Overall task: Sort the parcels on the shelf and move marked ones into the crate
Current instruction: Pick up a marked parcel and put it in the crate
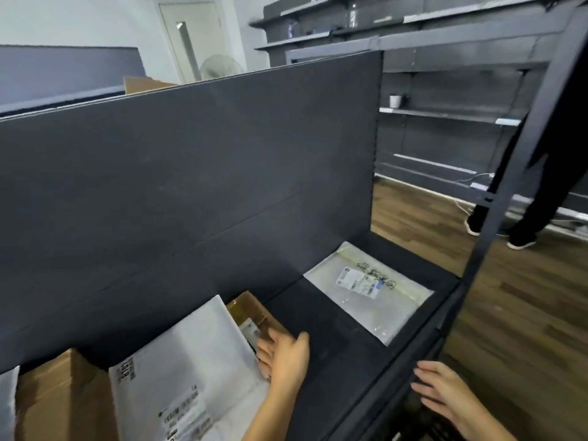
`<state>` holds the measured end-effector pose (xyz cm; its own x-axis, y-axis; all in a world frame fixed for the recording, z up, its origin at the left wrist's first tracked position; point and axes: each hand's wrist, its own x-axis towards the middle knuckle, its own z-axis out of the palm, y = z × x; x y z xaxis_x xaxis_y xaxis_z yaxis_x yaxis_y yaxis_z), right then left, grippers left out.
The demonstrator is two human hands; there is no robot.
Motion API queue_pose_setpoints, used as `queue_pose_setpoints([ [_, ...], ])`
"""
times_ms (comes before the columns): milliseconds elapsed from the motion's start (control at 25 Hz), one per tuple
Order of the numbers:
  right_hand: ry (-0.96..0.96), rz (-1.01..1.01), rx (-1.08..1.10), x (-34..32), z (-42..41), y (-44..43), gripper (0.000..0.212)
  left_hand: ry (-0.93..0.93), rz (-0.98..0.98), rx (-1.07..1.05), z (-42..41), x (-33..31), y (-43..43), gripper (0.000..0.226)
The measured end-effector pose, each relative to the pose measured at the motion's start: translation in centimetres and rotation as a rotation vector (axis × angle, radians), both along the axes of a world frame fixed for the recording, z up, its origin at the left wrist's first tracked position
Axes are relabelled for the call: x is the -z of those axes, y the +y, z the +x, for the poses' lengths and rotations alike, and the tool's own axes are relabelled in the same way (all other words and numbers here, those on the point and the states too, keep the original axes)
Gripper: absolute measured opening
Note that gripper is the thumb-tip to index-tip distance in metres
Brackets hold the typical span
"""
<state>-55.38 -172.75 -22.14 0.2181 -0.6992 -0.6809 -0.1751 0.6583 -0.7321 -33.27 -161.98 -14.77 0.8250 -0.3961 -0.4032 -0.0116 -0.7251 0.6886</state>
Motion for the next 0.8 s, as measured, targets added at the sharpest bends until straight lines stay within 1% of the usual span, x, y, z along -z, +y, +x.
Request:
queue_pose_setpoints([
  [160,0.037,0.023,0.163,0.3,-5.5,-1.9,0.02,-0.163,-0.035,0.227,-2.9,1.1,-4.6,0.073],
  [280,0.045,0.043,0.228,0.6,-6.7,-3.3,0.02,-0.193,0.0,0.35,-3.5,2.4,-7.0,0.072],
  [360,0.027,0.076,0.222,0.8,-5.6,-4.2,0.018,-0.18,0.013,0.413,-3.0,3.1,-8.3,0.069],
  [440,0.002,0.1,0.209,0.9,-3.6,-4.9,0.014,-0.152,0.035,0.522,-2.4,4.1,-9.5,0.063],
  [520,-0.018,0.107,0.191,1.6,-1.0,-5.9,0.011,-0.045,0.097,0.664,-2.0,6.0,-11.0,0.058],
  [600,-0.019,0.101,0.181,2.5,1.7,-6.8,0.015,0.079,0.154,0.782,-1.8,8.6,-12.5,0.066],
  [640,-0.016,0.098,0.18,3.0,3.0,-7.4,0.017,0.097,0.166,0.836,-1.7,10.1,-13.2,0.071],
  [680,-0.017,0.103,0.185,3.6,4.2,-8.2,0.02,0.075,0.185,0.901,-1.7,11.0,-13.8,0.072],
  [800,0.005,0.113,0.198,5.8,6.7,-10.1,0.029,-0.127,0.21,1.059,-0.9,11.8,-14.8,0.06],
])
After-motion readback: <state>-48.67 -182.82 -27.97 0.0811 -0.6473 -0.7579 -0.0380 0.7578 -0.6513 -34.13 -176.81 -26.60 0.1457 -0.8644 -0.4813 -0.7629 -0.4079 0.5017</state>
